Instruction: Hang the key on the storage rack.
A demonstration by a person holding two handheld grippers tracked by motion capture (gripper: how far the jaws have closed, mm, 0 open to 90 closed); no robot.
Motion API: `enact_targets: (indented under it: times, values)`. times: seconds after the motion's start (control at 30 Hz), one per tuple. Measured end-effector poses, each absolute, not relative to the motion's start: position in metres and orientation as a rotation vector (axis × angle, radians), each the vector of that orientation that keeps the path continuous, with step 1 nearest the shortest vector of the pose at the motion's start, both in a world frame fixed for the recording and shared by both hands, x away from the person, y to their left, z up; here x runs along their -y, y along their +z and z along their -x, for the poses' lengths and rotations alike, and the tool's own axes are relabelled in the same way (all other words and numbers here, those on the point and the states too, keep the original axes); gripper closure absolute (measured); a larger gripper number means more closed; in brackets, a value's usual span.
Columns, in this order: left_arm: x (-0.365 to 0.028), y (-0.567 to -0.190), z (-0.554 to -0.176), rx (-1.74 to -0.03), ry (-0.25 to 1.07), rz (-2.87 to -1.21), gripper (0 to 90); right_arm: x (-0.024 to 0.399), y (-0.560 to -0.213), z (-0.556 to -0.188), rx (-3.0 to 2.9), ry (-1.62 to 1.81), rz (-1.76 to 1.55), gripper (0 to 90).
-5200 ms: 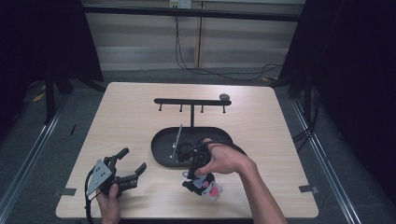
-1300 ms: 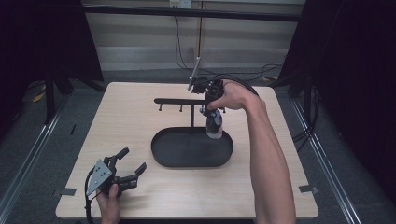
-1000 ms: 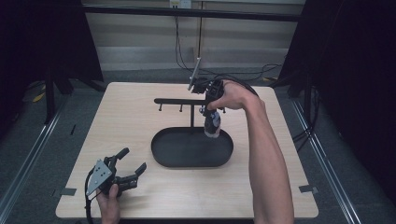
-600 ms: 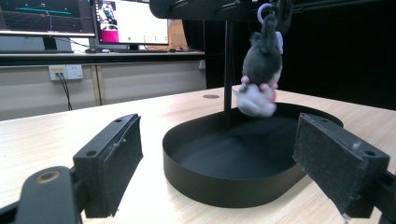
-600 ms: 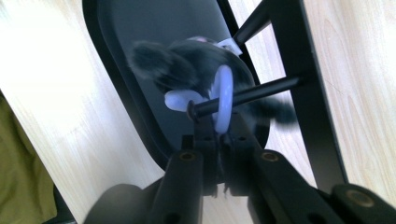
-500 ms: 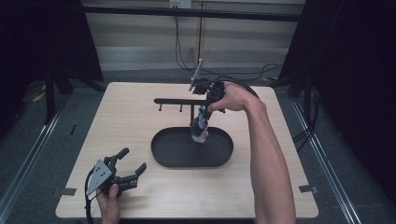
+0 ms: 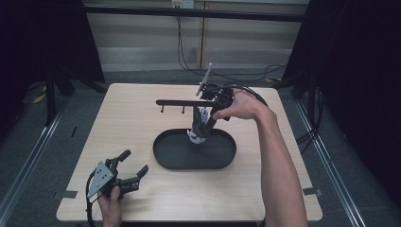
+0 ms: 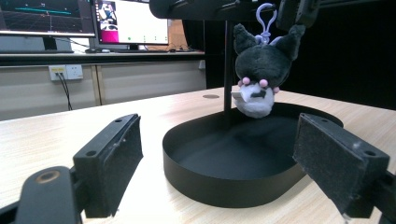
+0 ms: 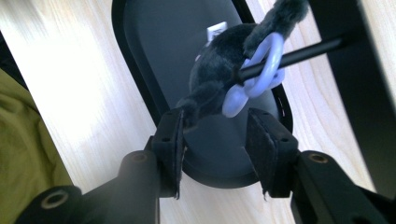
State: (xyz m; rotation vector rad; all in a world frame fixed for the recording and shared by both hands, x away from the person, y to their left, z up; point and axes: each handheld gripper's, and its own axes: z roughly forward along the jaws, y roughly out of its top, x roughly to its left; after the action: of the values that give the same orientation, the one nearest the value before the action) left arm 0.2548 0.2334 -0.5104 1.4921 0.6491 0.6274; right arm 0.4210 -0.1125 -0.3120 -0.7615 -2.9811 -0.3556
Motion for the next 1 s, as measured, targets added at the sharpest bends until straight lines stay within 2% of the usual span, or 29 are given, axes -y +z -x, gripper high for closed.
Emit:
enact_targets:
  times: [0.57, 1.0]
  values:
    - [-0.234, -0.511, -0.255, -0.646, 0.631, -1.493, 15.3, 0.123, -0.32, -0.38, 2.951, -0.609, 0.785, 37.9]
    - [-0.234, -0.511, -0.255, -0.646, 0.631, -1.493, 15.3, 0.133, -0.34, -0.345, 2.984, -0.909, 0.813, 29.5]
